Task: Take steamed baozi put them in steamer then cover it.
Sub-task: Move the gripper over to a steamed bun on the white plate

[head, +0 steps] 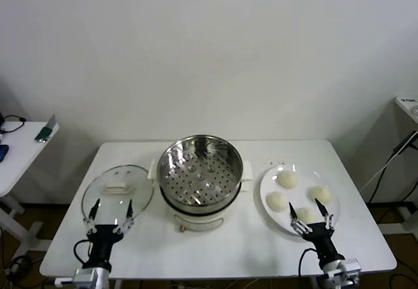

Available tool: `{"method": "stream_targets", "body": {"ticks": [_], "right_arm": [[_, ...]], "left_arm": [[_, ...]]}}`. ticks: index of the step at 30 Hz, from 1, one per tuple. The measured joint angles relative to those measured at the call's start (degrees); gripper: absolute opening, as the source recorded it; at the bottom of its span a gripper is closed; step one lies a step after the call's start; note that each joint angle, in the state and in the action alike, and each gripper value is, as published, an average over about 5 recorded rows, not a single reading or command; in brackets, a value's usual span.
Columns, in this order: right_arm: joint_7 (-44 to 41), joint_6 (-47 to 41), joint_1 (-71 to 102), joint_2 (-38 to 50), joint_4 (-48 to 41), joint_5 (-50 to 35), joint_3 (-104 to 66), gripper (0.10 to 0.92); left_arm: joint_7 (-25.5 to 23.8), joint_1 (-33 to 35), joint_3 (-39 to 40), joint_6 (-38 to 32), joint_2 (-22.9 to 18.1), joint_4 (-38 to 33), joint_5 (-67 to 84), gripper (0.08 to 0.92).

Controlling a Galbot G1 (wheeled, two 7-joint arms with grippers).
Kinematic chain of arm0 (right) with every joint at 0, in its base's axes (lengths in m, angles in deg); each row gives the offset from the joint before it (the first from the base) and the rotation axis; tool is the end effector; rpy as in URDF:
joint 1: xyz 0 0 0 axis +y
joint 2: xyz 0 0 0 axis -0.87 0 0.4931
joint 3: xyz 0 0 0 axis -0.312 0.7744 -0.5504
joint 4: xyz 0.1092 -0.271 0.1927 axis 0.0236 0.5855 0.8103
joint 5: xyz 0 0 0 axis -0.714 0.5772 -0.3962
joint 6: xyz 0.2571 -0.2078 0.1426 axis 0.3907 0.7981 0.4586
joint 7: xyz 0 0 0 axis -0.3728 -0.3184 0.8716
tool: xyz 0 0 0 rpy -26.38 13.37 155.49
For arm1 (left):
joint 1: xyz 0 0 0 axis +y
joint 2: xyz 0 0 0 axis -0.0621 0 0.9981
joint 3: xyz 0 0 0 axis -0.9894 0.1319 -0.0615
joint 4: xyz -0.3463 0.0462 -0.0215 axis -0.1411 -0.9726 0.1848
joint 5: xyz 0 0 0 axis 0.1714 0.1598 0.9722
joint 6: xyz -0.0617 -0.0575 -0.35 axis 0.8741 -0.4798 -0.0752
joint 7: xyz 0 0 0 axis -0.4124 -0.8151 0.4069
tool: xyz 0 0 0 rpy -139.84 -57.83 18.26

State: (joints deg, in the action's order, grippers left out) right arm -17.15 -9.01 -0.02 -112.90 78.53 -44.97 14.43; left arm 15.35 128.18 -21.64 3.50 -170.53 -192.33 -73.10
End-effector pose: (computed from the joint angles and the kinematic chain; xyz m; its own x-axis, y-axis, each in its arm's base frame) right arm 0.1862 -0.1161 -0.3671 -0.9849 -0.1290 0.1156 -0.1382 0.9875 -0.0752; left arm 0.1521 0.0663 -0.3474 -0.9945 -0.0971 0.0390 -0.0893 0.9816 0.1686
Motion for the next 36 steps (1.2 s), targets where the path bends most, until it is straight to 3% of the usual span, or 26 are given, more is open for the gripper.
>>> {"method": "stream_targets", "body": {"ticks": [9, 24, 36], "right_arm": [[-7.2, -7.9, -4.8, 9.7, -1.5, 1.6, 0.3, 0.823], [-33.0, -12.9, -30.5, 35.5, -17.2, 8.1, 17.6, 0.823], [-50.2, -11.9, -67.6, 38.1, -34.8, 13.6, 51.3, 0.823]], "left_arm": [[0.0, 0.7, 0.3, 0.0, 0.3, -0.8, -0.6, 0.823], [-0.2, 1.6, 1.3, 0.7, 1.9, -1.7, -0.9, 0.823], [0.2, 1.4, 0.9, 1.3, 2.9, -0.7, -0.3, 0.823]]}}
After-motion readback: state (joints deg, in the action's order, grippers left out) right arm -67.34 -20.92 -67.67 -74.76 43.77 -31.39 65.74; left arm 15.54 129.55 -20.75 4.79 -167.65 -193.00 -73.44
